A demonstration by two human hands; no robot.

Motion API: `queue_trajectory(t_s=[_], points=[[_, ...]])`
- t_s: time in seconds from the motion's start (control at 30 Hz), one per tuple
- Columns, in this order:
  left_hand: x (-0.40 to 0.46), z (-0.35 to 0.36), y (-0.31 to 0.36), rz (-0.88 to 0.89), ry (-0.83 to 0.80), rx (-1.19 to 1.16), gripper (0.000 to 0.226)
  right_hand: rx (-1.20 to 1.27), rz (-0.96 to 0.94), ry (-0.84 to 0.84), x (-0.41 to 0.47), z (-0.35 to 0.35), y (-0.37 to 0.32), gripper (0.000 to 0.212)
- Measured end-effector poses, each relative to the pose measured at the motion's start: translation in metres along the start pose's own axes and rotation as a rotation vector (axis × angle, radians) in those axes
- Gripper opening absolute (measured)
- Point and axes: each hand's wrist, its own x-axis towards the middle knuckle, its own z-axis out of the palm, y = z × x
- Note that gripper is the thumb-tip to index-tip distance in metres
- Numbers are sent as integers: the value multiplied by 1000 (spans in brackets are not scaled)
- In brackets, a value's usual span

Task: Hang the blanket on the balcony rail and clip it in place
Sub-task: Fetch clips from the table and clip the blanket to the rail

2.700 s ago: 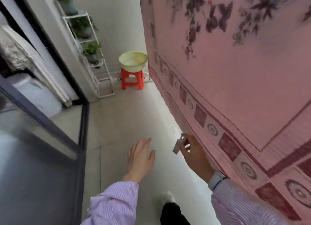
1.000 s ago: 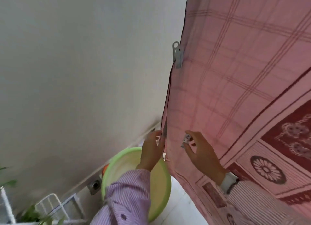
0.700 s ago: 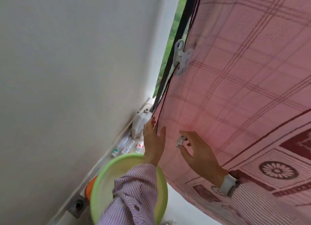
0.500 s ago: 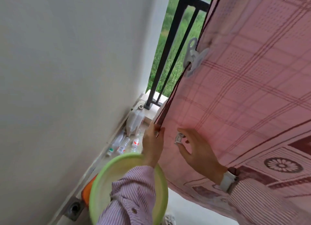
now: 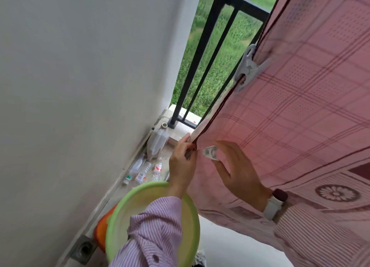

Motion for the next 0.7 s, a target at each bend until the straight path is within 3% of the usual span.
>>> queue_trajectory(t_s=[0.1, 0.23, 0.37, 0.6, 0.7], points=[[1, 3, 0, 1, 54, -40, 13, -13, -10, -13, -2, -2, 3, 32], [3, 2, 2, -94, 83, -73, 2, -27, -14, -31, -1, -5, 3, 32], [-3, -5, 4, -159, 62, -121, 11, 72, -45, -74, 17, -12, -9, 33], [-7, -14, -1, -163, 83, -151, 14, -37, -372, -118, 66, -19, -14, 22], [-5, -15, -4, -186, 43, -169, 14, -98, -416, -124, 75, -20, -7, 16]])
